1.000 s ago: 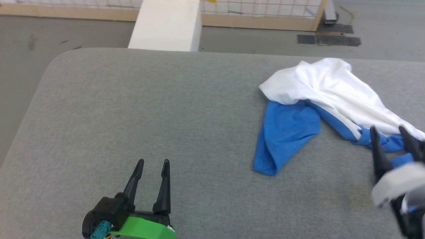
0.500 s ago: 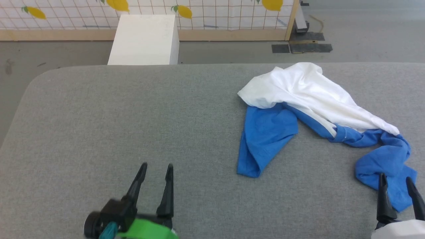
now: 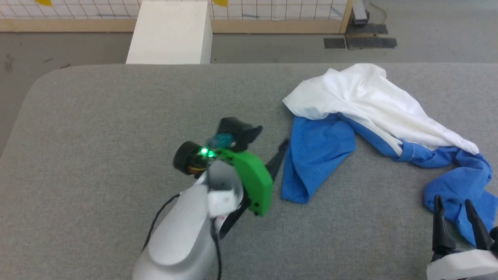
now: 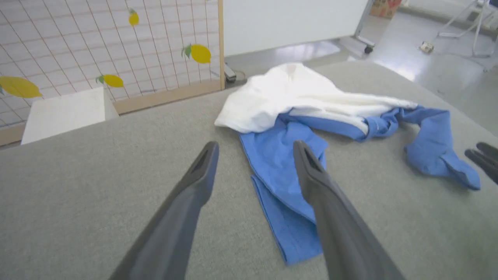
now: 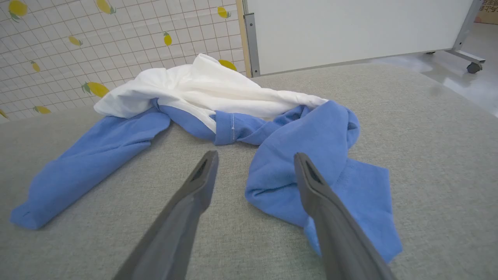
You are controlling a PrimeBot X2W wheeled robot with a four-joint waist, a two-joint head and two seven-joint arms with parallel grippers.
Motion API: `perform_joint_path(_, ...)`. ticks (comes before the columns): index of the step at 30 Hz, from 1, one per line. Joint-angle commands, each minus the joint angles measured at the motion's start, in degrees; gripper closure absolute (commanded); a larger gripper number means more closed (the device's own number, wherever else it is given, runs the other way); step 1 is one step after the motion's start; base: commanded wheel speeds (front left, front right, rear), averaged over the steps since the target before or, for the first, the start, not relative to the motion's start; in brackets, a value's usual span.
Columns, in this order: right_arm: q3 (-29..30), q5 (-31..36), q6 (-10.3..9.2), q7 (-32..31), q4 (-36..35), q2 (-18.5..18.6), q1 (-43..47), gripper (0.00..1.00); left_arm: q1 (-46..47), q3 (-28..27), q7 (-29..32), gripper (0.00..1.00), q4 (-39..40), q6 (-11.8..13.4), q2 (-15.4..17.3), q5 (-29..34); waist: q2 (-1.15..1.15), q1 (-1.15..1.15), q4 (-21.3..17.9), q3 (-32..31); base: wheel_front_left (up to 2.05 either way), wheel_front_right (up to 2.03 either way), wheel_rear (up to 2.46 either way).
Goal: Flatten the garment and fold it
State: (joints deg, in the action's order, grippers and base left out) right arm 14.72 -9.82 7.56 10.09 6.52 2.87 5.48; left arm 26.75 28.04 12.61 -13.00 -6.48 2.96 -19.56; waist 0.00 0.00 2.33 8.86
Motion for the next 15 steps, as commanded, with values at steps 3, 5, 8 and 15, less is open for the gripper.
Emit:
perform_joint_path(3,-0.8,0.1,-0.08,-0.1,-0.1,0.0,-1.8,0.0,7.0,5.1,7.9,0.0,-5.4,2.4,-0.1,-3.4,0.0,0.0,-1.0,2.8,0.0,0.0,0.0)
perform_joint_path(5,-1.0,0.2,-0.08,-0.3,0.1,0.0,-2.4,0.0,9.8,7.5,11.3,0.0,-7.5,4.7,-0.1,-6.7,0.0,0.0,-1.7,3.9,0.0,0.0,0.0)
perform_joint_path(8,-1.8,0.2,-0.08,-0.4,0.2,0.0,-3.2,0.0,13.2,10.4,14.4,0.0,-10.3,8.6,-0.1,-10.6,0.0,0.0,-3.0,5.6,0.0,0.0,0.0)
perform_joint_path(15,-3.1,-0.1,-0.08,-0.1,1.0,0.0,-5.2,0.0,18.2,15.3,14.9,0.0,-16.8,15.2,-0.1,-16.6,0.0,0.0,-6.6,9.4,0.0,0.0,0.0)
